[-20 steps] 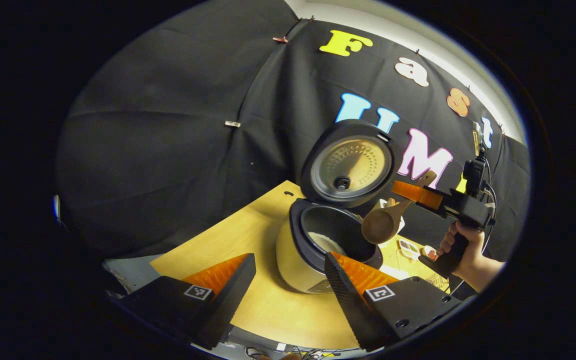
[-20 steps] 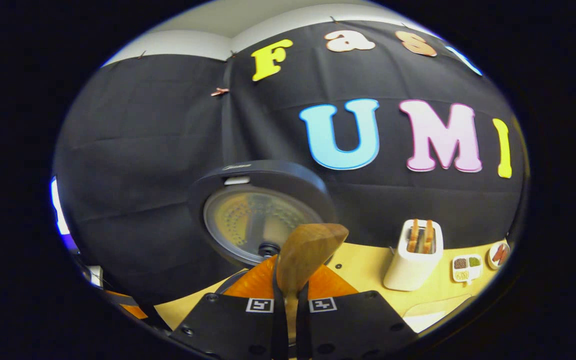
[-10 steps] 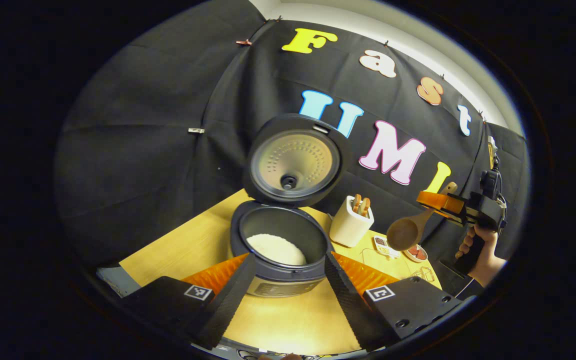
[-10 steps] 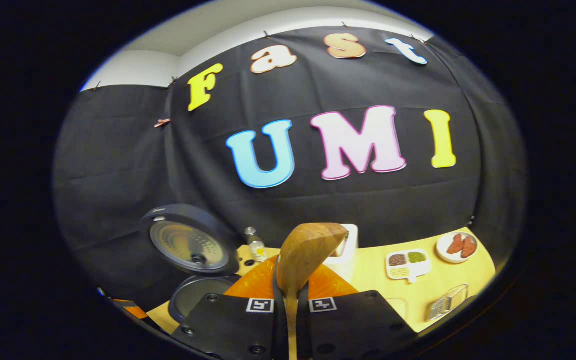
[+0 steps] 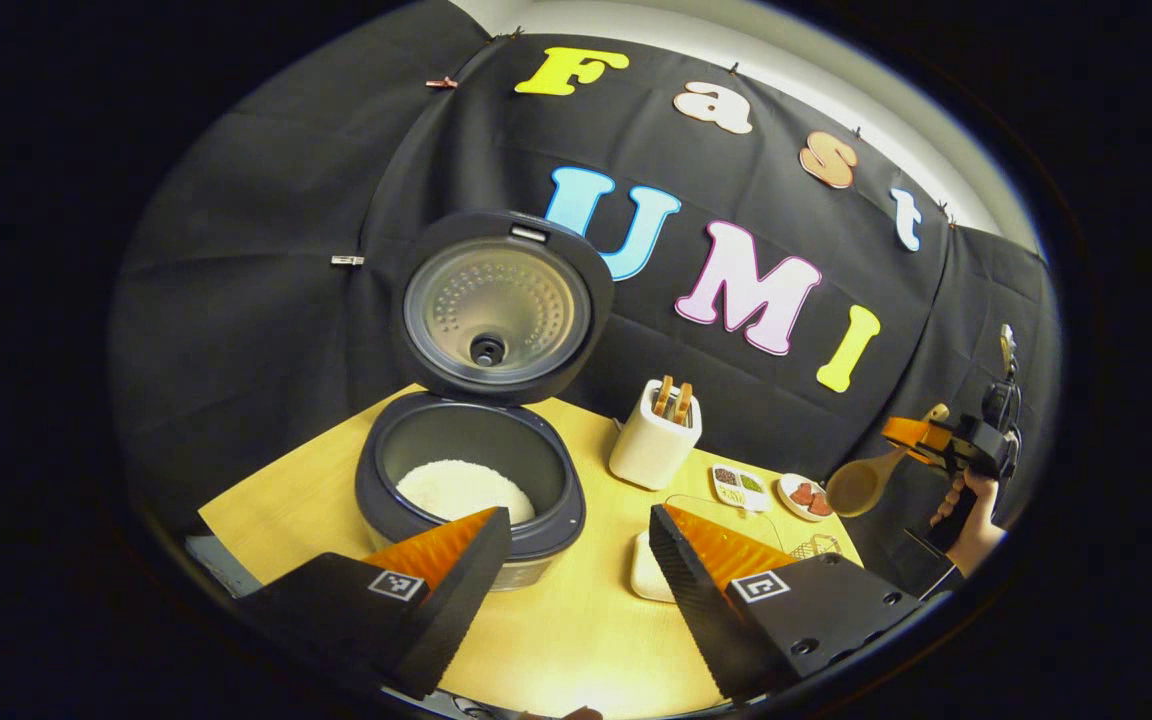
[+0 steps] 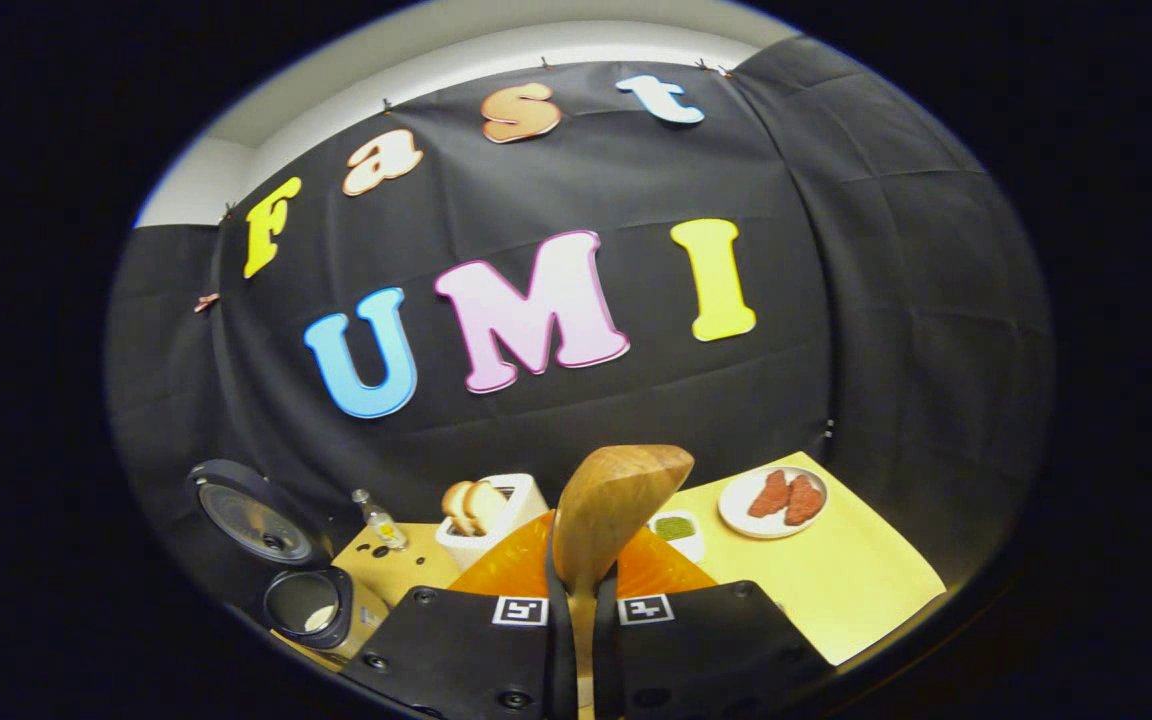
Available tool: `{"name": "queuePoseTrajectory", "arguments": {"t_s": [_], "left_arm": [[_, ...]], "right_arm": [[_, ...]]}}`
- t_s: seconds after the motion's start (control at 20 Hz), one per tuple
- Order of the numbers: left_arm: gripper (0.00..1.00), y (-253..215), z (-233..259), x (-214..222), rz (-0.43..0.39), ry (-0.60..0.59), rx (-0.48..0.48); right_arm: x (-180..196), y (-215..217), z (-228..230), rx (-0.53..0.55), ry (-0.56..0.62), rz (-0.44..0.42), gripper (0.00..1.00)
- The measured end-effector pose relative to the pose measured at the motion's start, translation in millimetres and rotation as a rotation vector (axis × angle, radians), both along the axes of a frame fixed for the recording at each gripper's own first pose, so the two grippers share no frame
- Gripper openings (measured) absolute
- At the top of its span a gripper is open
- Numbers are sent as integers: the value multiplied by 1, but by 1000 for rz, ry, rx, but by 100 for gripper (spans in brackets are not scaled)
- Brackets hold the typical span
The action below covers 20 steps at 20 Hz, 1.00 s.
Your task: Close the left gripper, press the button to open the rice cooker; take a wooden spoon from the chopstick holder with the right hand, scoop a spoonful of rice and pour it into the rice cooker, then put the wooden spoon back into the chopstick holder.
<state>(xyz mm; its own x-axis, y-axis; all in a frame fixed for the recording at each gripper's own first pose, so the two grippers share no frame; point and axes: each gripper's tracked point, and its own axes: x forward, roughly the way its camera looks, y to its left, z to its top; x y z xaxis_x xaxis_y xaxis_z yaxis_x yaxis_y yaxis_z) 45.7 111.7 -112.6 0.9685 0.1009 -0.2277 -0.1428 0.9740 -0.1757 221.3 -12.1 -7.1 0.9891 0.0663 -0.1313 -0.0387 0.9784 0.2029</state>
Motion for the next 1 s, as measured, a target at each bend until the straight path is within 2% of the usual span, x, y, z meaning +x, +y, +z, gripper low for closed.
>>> {"name": "queuePoseTrajectory", "arguments": {"t_s": [0.2, 0.4, 0.6, 0.8, 1.0], "left_arm": [[96, -8, 5, 4, 106, -14, 59], [96, -16, 6, 6, 175, 1, 60], [96, -21, 16, -6, 266, -29, 55], [96, -33, 8, -25, 304, 4, 12], [96, -39, 23, -45, 336, -1, 86]], "right_arm": [[10, -65, -20, 28, 12, -96, 11], [20, -101, -59, 49, 78, -121, 11], [25, -111, -100, 31, 154, -86, 11], [27, -110, -138, 32, 206, -76, 11], [27, -104, -180, 29, 262, -75, 11]]}}
